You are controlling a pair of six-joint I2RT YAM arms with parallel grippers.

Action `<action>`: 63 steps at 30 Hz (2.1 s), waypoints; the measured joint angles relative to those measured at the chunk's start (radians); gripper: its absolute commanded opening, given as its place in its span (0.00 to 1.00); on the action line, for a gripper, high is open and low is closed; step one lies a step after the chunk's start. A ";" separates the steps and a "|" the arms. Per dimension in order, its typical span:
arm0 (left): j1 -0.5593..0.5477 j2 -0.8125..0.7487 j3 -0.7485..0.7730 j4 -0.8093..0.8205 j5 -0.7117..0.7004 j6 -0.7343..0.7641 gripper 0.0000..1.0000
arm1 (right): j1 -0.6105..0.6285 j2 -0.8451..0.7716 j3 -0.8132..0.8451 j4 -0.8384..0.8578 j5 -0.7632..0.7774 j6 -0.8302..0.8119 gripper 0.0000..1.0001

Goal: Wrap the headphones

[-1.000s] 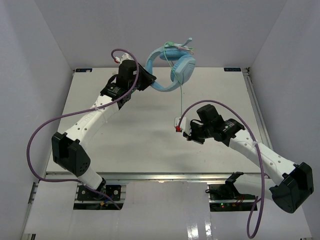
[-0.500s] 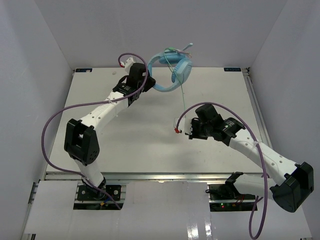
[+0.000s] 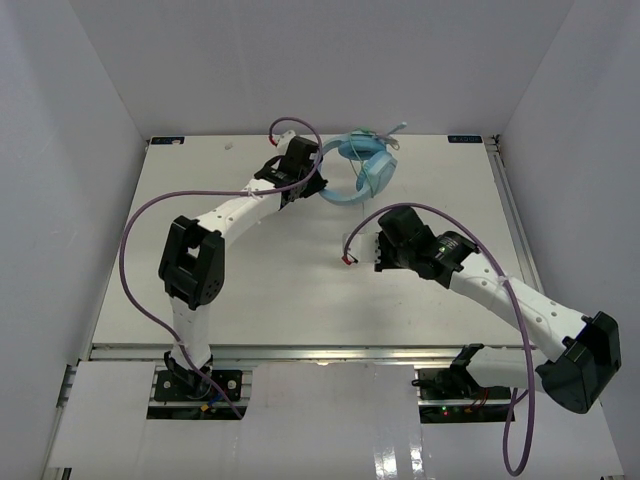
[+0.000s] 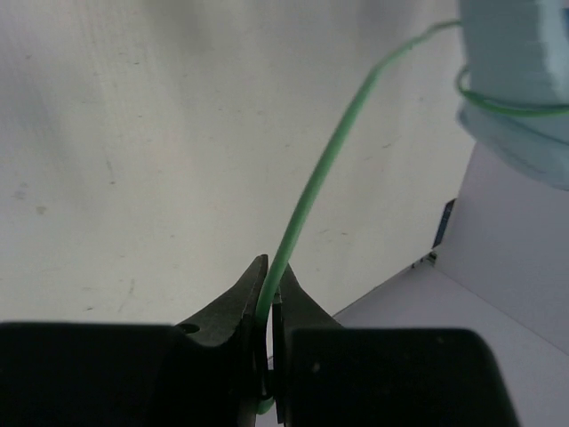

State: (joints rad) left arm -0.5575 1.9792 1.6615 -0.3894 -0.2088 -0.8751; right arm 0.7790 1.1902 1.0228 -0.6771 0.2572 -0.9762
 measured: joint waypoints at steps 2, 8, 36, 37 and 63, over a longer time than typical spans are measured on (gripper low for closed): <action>-0.008 0.002 -0.007 -0.003 0.007 0.033 0.00 | -0.006 0.005 0.039 0.015 0.031 -0.019 0.08; -0.048 0.030 -0.059 -0.002 0.050 0.122 0.00 | -0.014 0.010 0.084 0.079 0.098 -0.079 0.08; -0.133 -0.214 -0.278 -0.072 0.210 0.498 0.00 | -0.238 0.027 0.032 0.236 -0.100 -0.352 0.08; -0.137 -0.223 -0.281 -0.072 0.216 0.513 0.00 | -0.243 0.027 0.032 0.238 -0.119 -0.361 0.08; -0.154 -0.332 -0.315 -0.115 0.294 0.640 0.00 | -0.391 0.123 0.064 0.265 -0.372 -0.385 0.50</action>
State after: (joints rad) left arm -0.7113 1.6470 1.3465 -0.5043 0.0855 -0.2355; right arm 0.3880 1.3136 1.0869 -0.4126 -0.1150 -1.3609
